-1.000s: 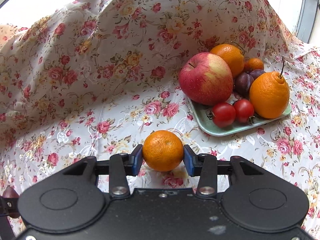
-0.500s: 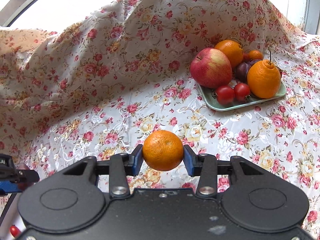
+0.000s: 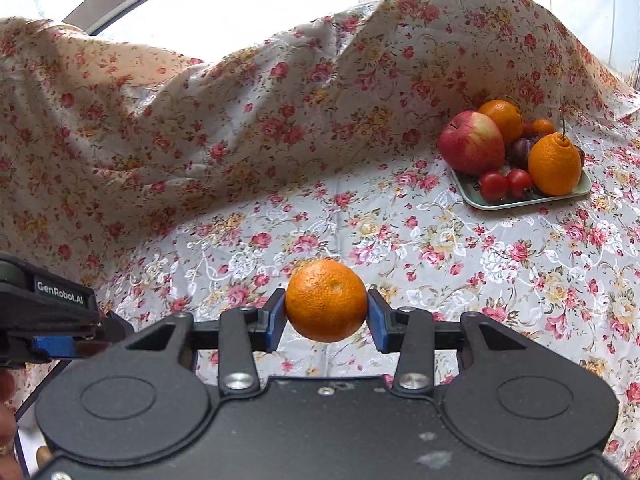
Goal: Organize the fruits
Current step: 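Lift and carry the plum and mandarin over the white box, then release the plum and mandarin into the box by opening both tools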
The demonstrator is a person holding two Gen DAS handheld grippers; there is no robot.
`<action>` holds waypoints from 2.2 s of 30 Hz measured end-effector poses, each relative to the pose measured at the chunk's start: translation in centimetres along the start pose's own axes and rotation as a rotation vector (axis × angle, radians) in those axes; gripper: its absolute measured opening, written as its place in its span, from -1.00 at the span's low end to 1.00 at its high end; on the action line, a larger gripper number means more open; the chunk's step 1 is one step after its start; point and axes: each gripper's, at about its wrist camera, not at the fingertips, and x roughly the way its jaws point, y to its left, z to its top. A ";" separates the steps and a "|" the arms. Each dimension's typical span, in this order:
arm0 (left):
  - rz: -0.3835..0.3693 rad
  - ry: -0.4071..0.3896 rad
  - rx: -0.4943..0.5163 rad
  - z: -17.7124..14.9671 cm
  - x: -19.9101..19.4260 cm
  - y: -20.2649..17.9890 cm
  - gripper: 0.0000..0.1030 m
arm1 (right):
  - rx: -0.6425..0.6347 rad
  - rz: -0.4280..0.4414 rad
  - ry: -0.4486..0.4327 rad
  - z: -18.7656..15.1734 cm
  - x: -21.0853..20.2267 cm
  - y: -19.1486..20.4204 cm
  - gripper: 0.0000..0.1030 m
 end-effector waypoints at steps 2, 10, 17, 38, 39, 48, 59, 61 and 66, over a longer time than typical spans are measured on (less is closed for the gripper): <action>0.013 0.000 -0.010 -0.1 0.0 1.0 -0.16 | -0.013 0.011 0.001 -0.6 -0.5 0.8 -0.14; 0.050 0.015 -0.072 -0.1 0.5 5.6 -0.16 | -0.061 0.070 0.003 -2.2 -0.9 4.8 -0.14; 0.103 0.022 -0.121 -0.1 1.2 10.4 -0.16 | -0.078 0.165 0.020 -3.1 -0.6 9.1 -0.14; 0.203 0.018 -0.265 -0.7 1.2 19.1 -0.15 | -0.295 0.320 0.010 -8.2 -0.7 19.0 -0.13; 0.198 0.012 -0.270 -0.8 1.1 19.3 -0.15 | -0.298 0.318 0.016 -8.3 -0.7 19.0 -0.13; 0.147 0.022 -0.333 -2.4 -0.2 20.4 -0.05 | -0.371 0.328 0.104 -8.9 0.0 19.1 -0.12; 0.195 -0.002 -0.316 -6.2 -3.8 19.4 -0.05 | -0.487 0.386 0.047 -9.4 -3.4 18.4 -0.14; 0.204 -0.011 -0.302 -7.1 -4.6 19.0 -0.05 | -0.470 0.404 0.052 -9.3 -4.2 17.7 -0.14; 0.221 -0.032 -0.262 -9.1 -6.3 18.1 -0.05 | -0.468 0.444 0.084 -8.7 -5.4 16.7 -0.14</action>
